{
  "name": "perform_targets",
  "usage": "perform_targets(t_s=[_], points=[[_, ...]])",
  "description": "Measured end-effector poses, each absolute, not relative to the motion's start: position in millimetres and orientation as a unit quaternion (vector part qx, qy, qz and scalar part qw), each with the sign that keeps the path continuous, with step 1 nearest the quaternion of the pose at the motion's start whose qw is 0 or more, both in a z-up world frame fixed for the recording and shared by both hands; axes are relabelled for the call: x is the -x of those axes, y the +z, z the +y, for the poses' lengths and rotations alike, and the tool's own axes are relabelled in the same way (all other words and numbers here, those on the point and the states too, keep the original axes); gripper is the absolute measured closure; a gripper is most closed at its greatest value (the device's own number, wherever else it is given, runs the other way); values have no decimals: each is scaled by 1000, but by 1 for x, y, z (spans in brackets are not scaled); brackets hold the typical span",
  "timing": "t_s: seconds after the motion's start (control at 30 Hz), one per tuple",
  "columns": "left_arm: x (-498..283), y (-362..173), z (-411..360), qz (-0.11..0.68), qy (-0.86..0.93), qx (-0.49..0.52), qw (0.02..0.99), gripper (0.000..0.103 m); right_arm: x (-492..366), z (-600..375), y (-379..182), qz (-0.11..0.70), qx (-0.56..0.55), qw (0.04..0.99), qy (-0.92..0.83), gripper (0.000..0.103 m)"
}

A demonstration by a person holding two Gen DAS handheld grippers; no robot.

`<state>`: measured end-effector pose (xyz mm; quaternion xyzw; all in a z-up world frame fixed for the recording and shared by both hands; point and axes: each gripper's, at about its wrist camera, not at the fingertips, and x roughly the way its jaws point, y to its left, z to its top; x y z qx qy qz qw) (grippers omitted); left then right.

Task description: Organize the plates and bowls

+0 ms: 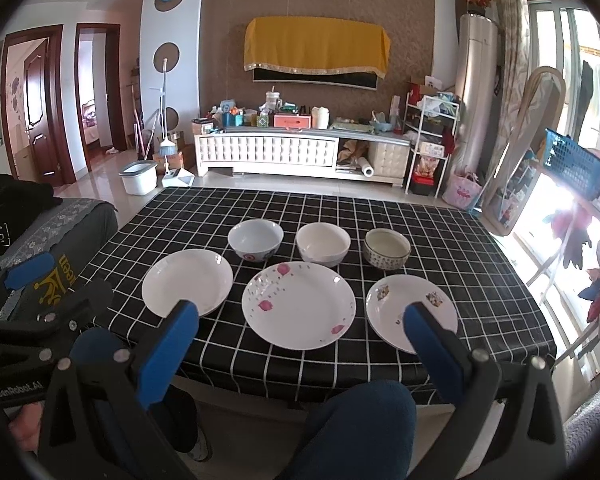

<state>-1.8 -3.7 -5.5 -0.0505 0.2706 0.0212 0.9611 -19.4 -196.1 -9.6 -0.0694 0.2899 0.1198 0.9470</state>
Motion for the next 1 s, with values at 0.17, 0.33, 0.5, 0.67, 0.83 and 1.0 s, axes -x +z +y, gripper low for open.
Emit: perform_targets(t_s=[0.17, 0.33, 0.5, 0.67, 0.83, 1.0], points=[[3, -5, -4, 269, 18, 51, 962, 0, 21, -198, -10, 291, 69, 946, 121, 0], [6, -5, -7, 268, 17, 47, 962, 0, 22, -199, -10, 293, 69, 946, 120, 0], [8, -6, -7, 268, 19, 46, 962, 0, 22, -199, -10, 292, 69, 946, 120, 0], [8, -6, -7, 270, 20, 47, 962, 0, 23, -200, -11, 293, 69, 946, 121, 0], [9, -4, -7, 273, 19, 49, 960, 0, 25, -201, -10, 297, 66, 945, 123, 0], [12, 3, -8, 266, 20, 47, 963, 0, 26, -201, -3, 292, 65, 946, 126, 0]])
